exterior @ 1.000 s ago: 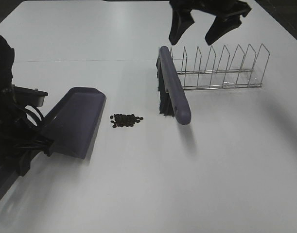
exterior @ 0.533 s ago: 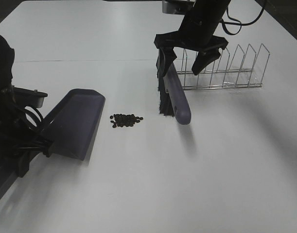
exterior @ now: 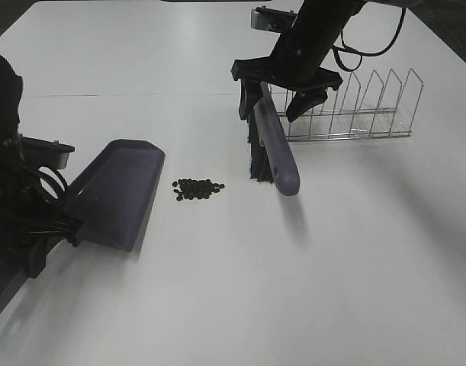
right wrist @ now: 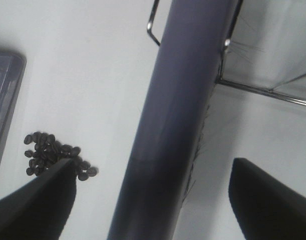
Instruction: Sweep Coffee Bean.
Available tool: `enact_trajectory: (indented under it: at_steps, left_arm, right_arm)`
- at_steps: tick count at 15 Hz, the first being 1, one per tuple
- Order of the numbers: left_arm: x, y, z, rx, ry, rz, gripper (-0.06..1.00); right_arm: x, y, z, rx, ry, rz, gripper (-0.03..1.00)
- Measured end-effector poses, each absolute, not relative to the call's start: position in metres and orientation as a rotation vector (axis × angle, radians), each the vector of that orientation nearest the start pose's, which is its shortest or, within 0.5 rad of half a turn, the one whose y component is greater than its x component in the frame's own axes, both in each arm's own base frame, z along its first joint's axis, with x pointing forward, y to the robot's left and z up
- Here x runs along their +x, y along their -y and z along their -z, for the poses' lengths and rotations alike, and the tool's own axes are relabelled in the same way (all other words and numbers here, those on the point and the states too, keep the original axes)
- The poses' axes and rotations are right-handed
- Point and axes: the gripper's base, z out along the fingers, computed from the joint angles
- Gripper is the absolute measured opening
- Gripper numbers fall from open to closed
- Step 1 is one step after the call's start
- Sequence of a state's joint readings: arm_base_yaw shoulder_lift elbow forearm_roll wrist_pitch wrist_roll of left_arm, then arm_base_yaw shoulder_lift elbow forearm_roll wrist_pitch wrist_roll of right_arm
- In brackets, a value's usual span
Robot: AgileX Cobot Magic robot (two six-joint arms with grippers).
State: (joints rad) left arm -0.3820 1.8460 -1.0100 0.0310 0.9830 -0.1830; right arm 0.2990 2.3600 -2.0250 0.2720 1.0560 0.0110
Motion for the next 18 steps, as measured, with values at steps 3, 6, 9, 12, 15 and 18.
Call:
enact_trajectory:
  at_steps: [3, 6, 9, 12, 15, 18]
  left_arm:
    - [0.277, 0.109, -0.14, 0.358, -3.268, -0.112, 0.32]
    - [0.277, 0.109, -0.14, 0.358, -3.267, -0.112, 0.32]
    - [0.277, 0.109, -0.14, 0.358, -3.267, -0.112, 0.32]
    - [0.277, 0.109, -0.14, 0.365, -3.266, -0.111, 0.32]
    - [0.278, 0.108, -0.14, 0.382, -3.26, -0.134, 0.32]
    - [0.279, 0.103, -0.14, 0.444, -3.24, -0.212, 0.32]
  right_arm:
    - [0.473, -0.168, -0.159, -0.264, -2.894, -0.424, 0.72]
    - [0.473, -0.168, -0.157, -0.261, -2.904, -0.426, 0.38]
    - [0.47, -0.167, -0.156, -0.231, -2.943, -0.425, 0.33]
    - [0.467, -0.164, -0.169, -0.259, -2.947, -0.373, 0.32]
    - [0.456, -0.154, -0.227, -0.313, -2.862, -0.277, 0.31]
    - [0.441, -0.145, -0.271, -0.347, -2.806, -0.205, 0.31]
